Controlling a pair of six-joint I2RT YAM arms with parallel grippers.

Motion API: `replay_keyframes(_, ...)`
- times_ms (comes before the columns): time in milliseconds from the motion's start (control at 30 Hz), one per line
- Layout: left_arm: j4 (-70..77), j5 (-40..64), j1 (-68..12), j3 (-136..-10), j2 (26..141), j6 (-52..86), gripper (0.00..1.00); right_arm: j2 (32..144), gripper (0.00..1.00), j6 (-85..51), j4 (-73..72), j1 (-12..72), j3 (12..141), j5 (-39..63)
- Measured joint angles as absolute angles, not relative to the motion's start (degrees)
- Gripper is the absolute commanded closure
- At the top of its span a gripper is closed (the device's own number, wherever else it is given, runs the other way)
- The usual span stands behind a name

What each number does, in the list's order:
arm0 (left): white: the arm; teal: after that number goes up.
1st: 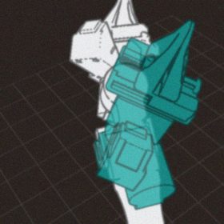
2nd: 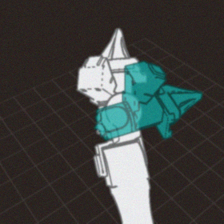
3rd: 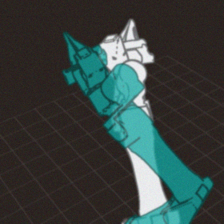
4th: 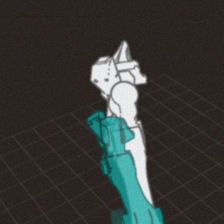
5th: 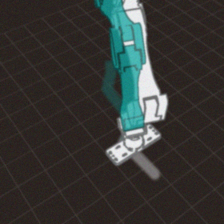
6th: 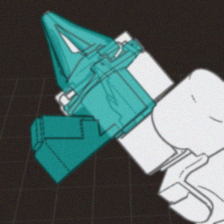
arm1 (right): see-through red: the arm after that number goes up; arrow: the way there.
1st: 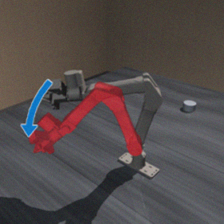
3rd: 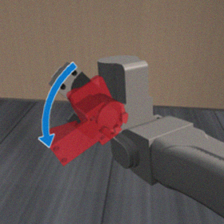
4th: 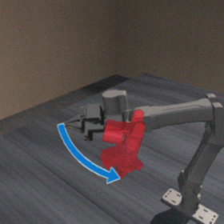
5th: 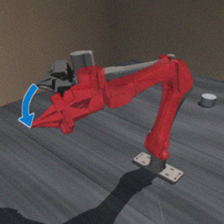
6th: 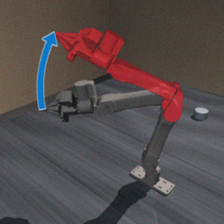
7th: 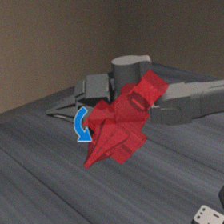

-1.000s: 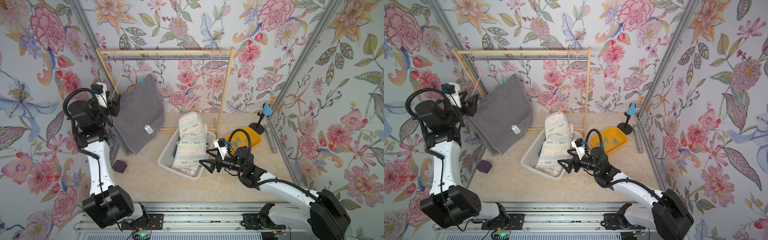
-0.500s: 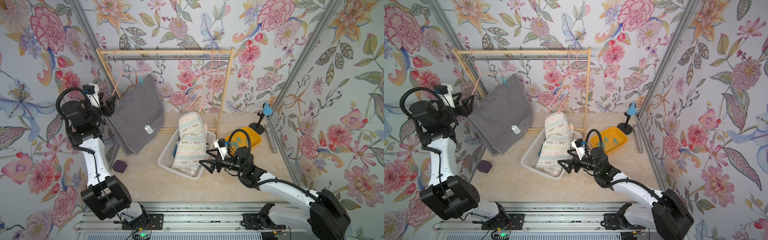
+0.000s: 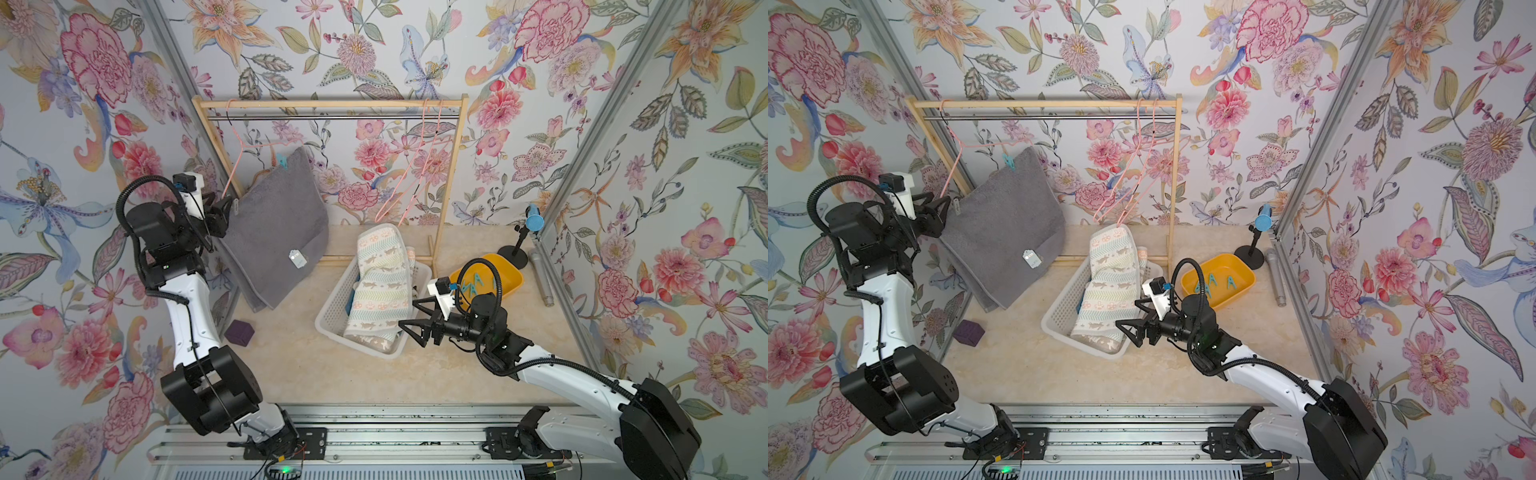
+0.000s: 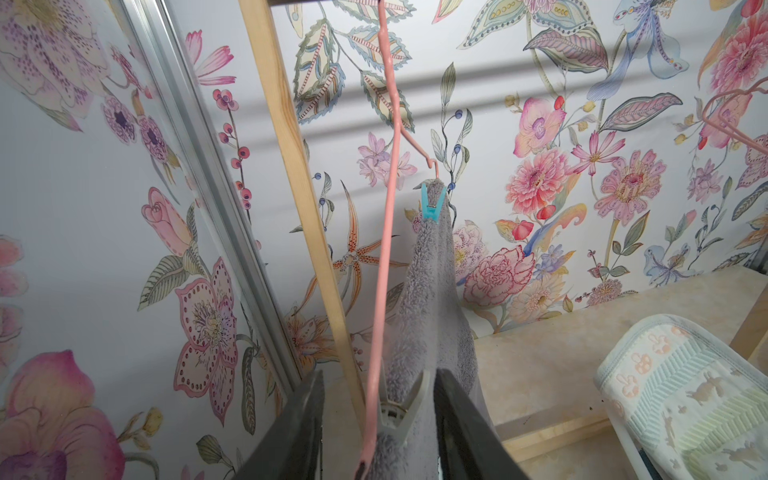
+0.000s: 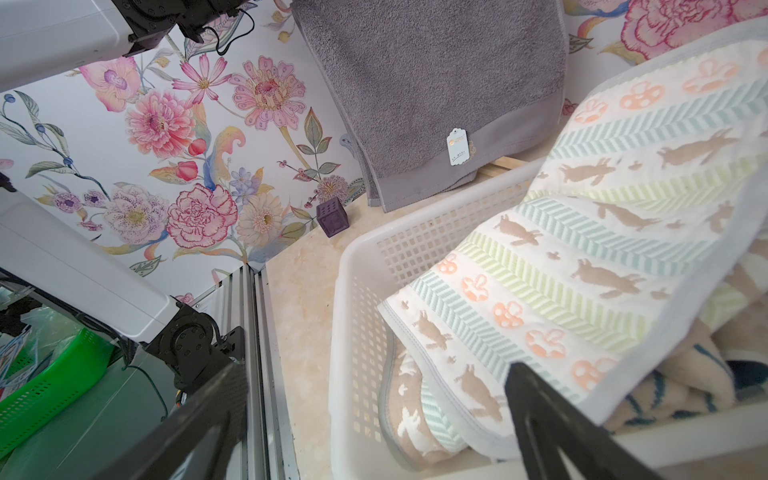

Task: Remove the clothespins securing towels to the hanger
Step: Pick up the hanger from the clothesline.

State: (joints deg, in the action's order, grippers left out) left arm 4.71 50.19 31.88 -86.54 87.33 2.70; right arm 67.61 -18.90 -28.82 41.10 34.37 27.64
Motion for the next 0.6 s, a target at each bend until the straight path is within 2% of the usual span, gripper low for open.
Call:
replay_keyframes(300,3.38,50.87,31.88,-86.52,87.55,1.89,0.73,67.88,0.0,-18.9,-28.84,41.04,34.37,27.62)
replay_keyframes(433,3.05,51.59,31.88,-86.52,87.55,1.89,0.73,67.88,0.0,-18.9,-28.84,41.04,34.37,27.64)
replay_keyframes(600,2.48,52.34,31.88,-86.52,87.64,1.48,0.69,67.88,0.0,-18.9,-28.84,40.93,34.37,27.66)
